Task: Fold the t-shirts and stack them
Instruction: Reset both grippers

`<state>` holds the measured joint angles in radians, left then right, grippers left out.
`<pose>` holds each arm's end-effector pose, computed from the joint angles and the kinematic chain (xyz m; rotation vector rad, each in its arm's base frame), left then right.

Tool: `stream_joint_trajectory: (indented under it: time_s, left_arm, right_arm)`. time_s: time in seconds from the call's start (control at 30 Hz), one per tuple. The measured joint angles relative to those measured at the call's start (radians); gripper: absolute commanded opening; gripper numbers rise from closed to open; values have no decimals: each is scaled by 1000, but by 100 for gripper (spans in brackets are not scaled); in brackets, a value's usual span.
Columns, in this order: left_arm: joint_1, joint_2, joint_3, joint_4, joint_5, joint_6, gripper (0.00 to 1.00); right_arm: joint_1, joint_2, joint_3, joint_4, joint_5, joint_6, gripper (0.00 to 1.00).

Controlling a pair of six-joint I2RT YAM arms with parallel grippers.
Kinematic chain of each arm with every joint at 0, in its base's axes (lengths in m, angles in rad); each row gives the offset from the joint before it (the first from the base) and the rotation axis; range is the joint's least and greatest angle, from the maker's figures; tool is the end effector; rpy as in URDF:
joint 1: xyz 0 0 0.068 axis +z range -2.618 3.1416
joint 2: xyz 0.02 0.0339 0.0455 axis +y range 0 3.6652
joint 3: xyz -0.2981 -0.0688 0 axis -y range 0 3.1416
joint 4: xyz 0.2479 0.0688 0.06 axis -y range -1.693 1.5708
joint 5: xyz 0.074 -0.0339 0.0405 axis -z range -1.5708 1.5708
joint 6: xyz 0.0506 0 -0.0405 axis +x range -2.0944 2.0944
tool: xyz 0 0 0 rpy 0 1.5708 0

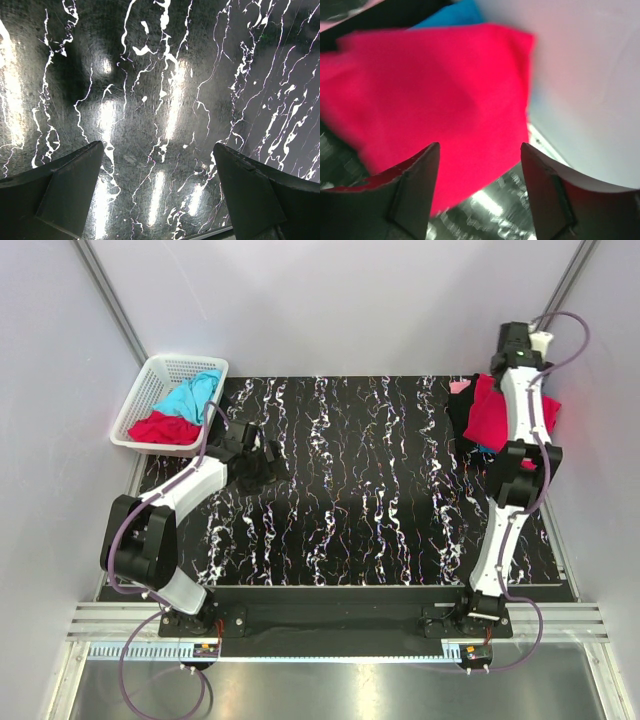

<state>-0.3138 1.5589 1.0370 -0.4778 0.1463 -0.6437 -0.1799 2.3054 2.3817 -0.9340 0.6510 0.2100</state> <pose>0.3100 -0.1084 0.2356 -0.3790 2.6242 -0.5309 0.5230 -0.1263 0.3270 0.7344 2.2162 -0.7687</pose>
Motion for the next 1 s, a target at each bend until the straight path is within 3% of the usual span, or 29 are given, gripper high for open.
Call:
stream_joint_trajectory:
  time_s: [0.13,0.33,0.47,0.63,1.0]
  left_arm:
    - [-9,-4,-2,0,-11,0,99]
    - [-35,-60,-39,-4,-58,1,99]
    - [-68,-96,-60,-7,-114,8,99]
    - [-126,-104,-66,-15,-193,19,99]
    - [-251,-108,-66,-59,-333,21,99]
  right_arm:
    - [127,-90,-108,-5,-16,1,76]
    - [296,-366,-612,129,-169,37,82]
    - [324,-542,-891,222,-293,83,83]
    - [361,-664,-1016,287,-356,115,77]
    - [494,-887,-1236,348,-425,156,76]
